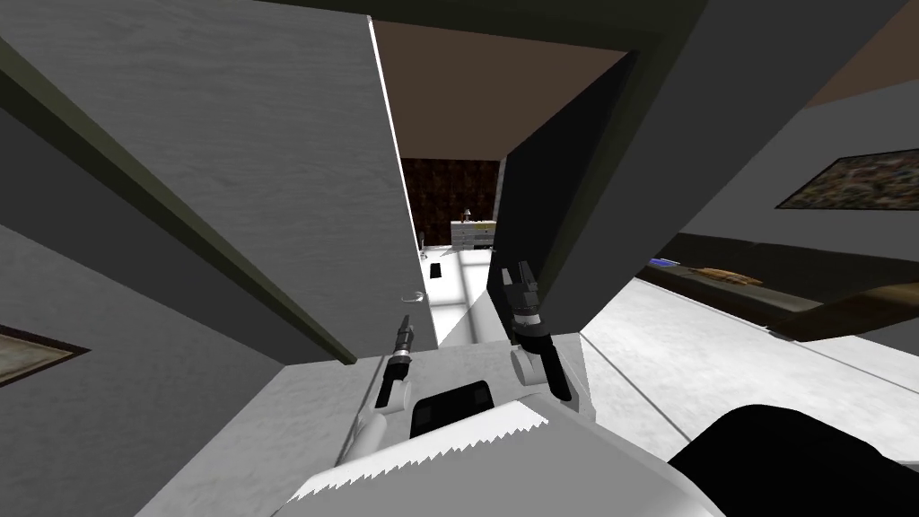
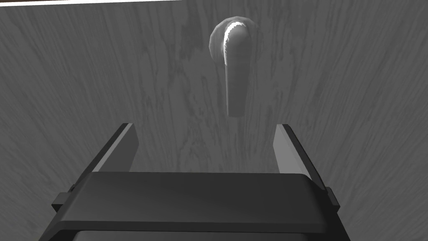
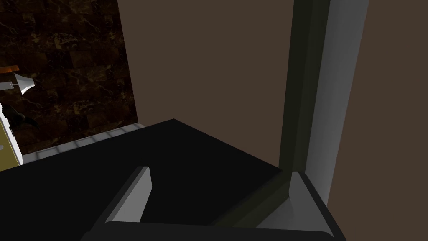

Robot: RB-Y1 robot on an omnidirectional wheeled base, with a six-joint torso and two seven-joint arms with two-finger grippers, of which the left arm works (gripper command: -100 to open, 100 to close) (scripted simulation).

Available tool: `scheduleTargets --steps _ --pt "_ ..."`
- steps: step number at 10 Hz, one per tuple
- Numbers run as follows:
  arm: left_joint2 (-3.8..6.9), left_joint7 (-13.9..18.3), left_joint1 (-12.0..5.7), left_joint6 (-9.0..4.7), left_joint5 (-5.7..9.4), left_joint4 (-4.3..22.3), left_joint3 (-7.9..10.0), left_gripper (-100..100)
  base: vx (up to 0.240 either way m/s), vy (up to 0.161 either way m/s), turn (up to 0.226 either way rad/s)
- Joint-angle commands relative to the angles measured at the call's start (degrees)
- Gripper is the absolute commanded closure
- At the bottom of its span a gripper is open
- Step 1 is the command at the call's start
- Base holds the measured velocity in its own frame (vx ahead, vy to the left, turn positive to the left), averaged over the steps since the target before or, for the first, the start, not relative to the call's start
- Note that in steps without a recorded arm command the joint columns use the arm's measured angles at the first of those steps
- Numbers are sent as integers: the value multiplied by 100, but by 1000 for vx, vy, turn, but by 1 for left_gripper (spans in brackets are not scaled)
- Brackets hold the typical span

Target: Push the door open

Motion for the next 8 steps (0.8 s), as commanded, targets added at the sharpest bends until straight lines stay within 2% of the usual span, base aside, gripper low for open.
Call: scheduleTargets --steps 1,4,5,6,8 --pt "-33 12 -63 -25 6 161 -2 -100 1 159 -118" --pt "-150 19 -222 -117 20 562 -1 -100 22 150 -98" --pt "-131 10 -215 -107 21 508 7 -100 8 82 -34" --pt "-19 10 -213 -134 28 538 21 -100 88 18 -23" --pt "38 11 -206 -156 34 553 32 -100 161 -8 -27"
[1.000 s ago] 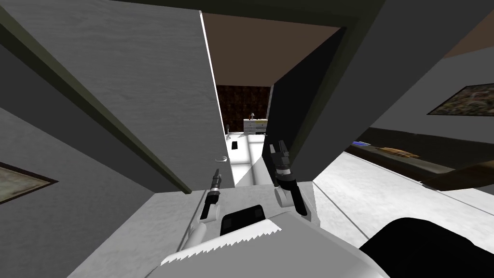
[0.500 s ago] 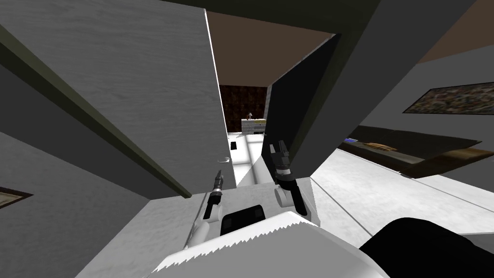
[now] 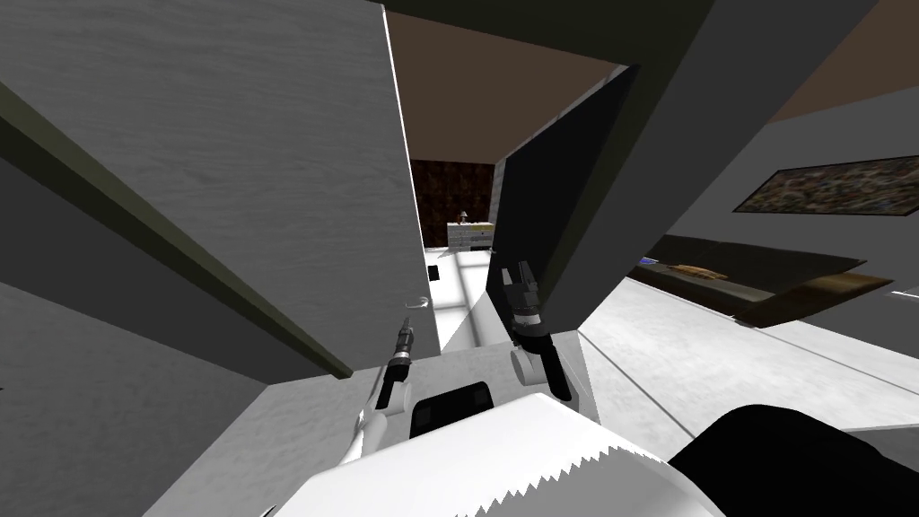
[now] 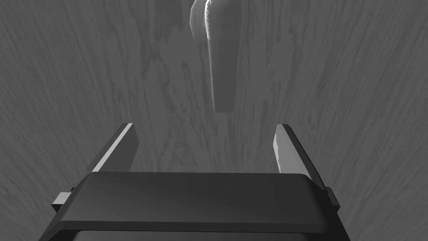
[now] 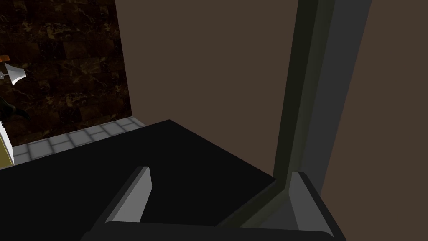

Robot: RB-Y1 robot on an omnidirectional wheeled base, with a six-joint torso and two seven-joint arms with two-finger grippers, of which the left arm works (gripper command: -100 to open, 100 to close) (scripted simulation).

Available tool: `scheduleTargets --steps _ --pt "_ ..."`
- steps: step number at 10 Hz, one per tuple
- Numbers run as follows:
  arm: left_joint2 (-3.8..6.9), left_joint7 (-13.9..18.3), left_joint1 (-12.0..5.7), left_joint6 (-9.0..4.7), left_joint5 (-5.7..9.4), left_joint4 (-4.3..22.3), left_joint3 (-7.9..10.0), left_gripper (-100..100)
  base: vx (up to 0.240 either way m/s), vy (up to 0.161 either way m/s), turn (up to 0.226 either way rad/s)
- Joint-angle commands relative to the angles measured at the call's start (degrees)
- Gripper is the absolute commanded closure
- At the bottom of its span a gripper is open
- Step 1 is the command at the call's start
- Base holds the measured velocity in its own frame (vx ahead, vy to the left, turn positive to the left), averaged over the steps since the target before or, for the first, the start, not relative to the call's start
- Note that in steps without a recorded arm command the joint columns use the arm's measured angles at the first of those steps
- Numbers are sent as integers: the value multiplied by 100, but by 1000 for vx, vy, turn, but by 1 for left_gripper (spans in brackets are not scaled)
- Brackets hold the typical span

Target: Push the door open

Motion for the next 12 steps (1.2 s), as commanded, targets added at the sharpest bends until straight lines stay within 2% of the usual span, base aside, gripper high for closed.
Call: scheduleTargets --steps 1,3,5,6,7,8,12 --pt "52 6 29 4 4 -32 8 -100 182 -20 -16" --pt "50 8 40 -30 13 -8 26 -100 222 -12 -30" --pt "-30 10 52 -67 23 18 46 -100 208 18 -28" --pt "-108 11 58 -85 28 30 56 -100 190 6 -28" --pt "-62 13 55 -68 25 14 50 -100 80 -3 -3" --pt "-62 13 55 -68 25 14 50 100 -9 2 5" --pt "-62 13 55 -68 25 14 50 100 -9 1 -5"
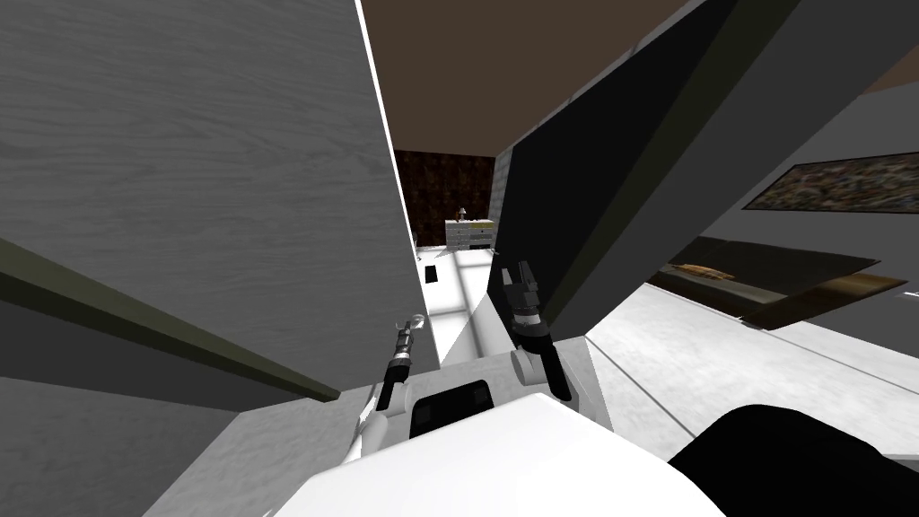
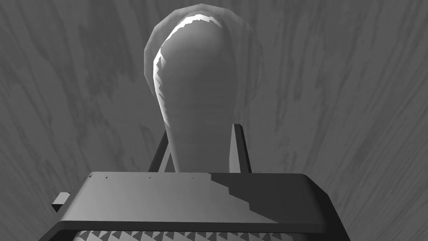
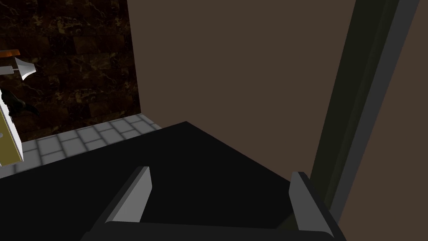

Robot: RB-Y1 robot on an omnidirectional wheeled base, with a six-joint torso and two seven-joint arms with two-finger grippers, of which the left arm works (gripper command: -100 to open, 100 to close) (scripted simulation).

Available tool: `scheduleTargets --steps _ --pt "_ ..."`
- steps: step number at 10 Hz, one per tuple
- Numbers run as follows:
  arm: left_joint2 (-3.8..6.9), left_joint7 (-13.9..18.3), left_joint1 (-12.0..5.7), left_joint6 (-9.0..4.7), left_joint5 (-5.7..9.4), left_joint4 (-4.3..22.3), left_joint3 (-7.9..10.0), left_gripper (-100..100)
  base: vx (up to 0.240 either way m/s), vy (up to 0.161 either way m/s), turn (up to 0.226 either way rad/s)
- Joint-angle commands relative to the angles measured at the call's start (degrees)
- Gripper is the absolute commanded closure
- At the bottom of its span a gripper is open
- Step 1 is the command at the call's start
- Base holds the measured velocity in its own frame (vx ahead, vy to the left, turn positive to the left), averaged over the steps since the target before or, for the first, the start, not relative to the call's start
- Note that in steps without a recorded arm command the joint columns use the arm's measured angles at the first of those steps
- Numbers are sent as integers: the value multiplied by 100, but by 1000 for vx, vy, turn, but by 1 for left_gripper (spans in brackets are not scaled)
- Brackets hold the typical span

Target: Push the door open

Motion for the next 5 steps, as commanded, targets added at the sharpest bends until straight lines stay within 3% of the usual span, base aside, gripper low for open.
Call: scheduleTargets --steps 1,2,5 --pt "-8 2 26 -10 -3 10 -7 100 0 0 0" --pt "73 -19 -1 1 37 6 67 100 94 -31 10" --pt "170 -52 -3 3 100 15 183 100 162 -70 48"
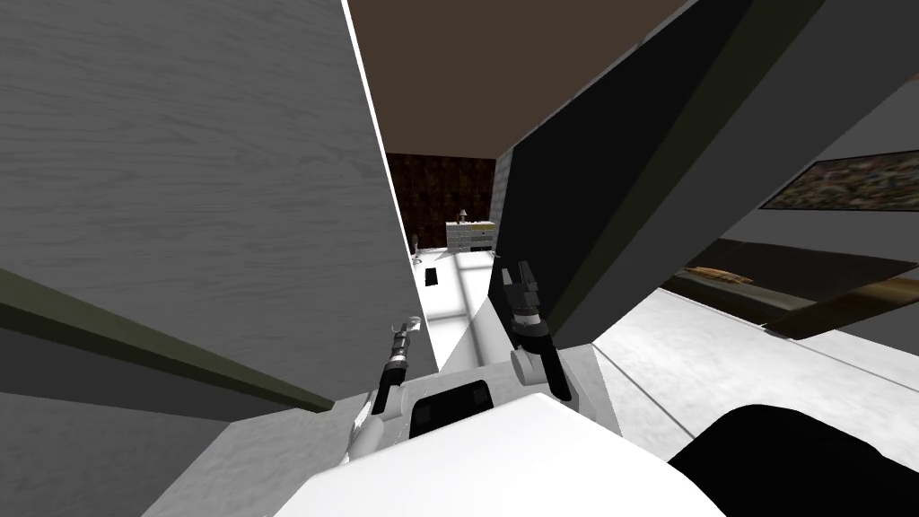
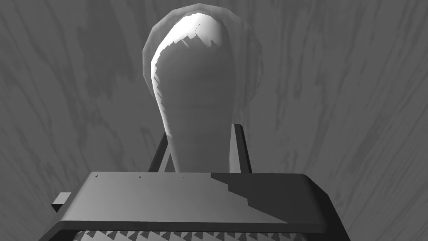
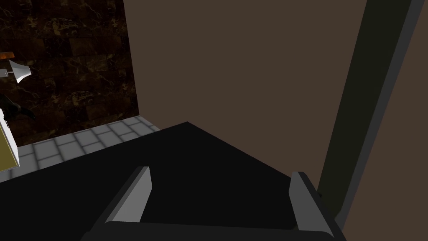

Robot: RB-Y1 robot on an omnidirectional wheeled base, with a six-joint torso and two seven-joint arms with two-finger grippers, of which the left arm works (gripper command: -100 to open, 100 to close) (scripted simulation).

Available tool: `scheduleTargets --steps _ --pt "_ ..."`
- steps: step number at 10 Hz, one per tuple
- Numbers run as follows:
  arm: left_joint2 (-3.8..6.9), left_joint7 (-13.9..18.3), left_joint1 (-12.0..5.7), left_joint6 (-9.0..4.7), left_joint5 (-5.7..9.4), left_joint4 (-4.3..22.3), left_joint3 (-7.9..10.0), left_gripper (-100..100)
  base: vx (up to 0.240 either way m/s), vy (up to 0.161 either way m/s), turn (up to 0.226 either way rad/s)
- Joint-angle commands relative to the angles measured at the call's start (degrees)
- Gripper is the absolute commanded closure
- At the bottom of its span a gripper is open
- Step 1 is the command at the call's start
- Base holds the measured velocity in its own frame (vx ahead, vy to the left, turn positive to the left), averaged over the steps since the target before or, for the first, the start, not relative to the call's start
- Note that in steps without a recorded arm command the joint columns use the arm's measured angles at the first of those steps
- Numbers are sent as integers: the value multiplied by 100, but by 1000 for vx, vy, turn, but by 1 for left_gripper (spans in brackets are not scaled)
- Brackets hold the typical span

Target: Push the door open

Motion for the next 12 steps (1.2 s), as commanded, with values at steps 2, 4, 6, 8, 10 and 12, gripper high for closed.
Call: scheduleTargets --steps 2,4,6,8,10,12 --pt "142 -51 -49 -24 84 -38 167 100 201 -60 28" --pt "173 -67 -50 -23 114 -34 223 100 168 -43 41" --pt "240 -111 -53 -20 198 -21 375 100 157 -84 59" --pt "279 -150 -55 -17 270 -11 507 100 205 -77 76" --pt "305 -189 -58 -14 344 0 642 100 192 -79 66" --pt "316 -228 -61 -11 417 11 776 100 202 -90 72"
